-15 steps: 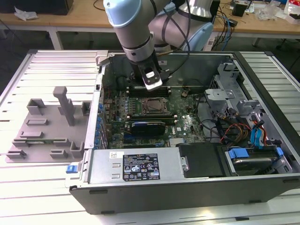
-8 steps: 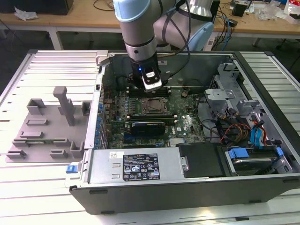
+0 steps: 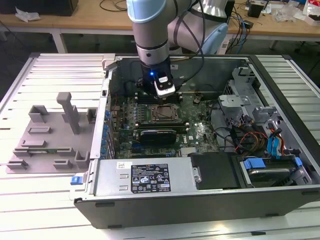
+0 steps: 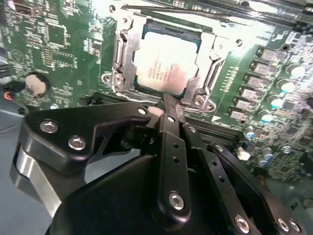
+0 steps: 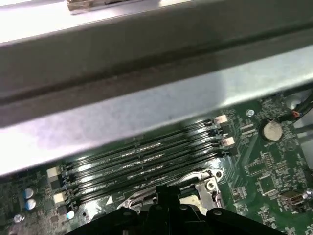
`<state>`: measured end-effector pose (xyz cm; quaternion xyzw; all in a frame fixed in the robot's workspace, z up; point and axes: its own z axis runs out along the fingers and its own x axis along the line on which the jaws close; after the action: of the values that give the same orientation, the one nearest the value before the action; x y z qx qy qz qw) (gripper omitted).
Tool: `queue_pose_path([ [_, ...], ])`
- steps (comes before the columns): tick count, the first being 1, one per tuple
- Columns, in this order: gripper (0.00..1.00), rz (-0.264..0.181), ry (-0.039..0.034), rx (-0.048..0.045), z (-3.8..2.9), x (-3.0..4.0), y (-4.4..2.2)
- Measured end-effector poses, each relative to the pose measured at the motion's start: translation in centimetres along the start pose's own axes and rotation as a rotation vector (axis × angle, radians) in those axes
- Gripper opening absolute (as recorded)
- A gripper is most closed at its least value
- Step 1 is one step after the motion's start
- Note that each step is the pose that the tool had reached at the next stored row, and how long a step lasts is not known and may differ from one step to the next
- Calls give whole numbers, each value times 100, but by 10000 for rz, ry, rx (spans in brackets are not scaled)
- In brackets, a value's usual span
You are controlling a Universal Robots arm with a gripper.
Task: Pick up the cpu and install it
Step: 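Install the first cpu locking lever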
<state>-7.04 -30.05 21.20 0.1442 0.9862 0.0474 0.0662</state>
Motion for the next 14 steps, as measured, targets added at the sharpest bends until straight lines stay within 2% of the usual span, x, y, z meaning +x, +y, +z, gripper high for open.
queue_pose_path([
  [1, 11, -160, 193, 208, 0, -5, -7],
  [2, 11, -177, 212, 221, -3, -18, -51],
  [4, 11, -178, 216, 221, -15, -66, -209],
  [5, 11, -183, 222, 222, -18, -77, -241],
  [7, 11, -330, 251, 210, -16, -97, -266],
  [9, 11, -820, 303, 159, -14, -106, -264],
  [11, 11, -1086, 340, 132, -9, -115, -262],
  [12, 11, -1233, 386, 127, -2, -143, -258],
  [14, 11, -1241, 417, 129, 8, -208, -257],
])
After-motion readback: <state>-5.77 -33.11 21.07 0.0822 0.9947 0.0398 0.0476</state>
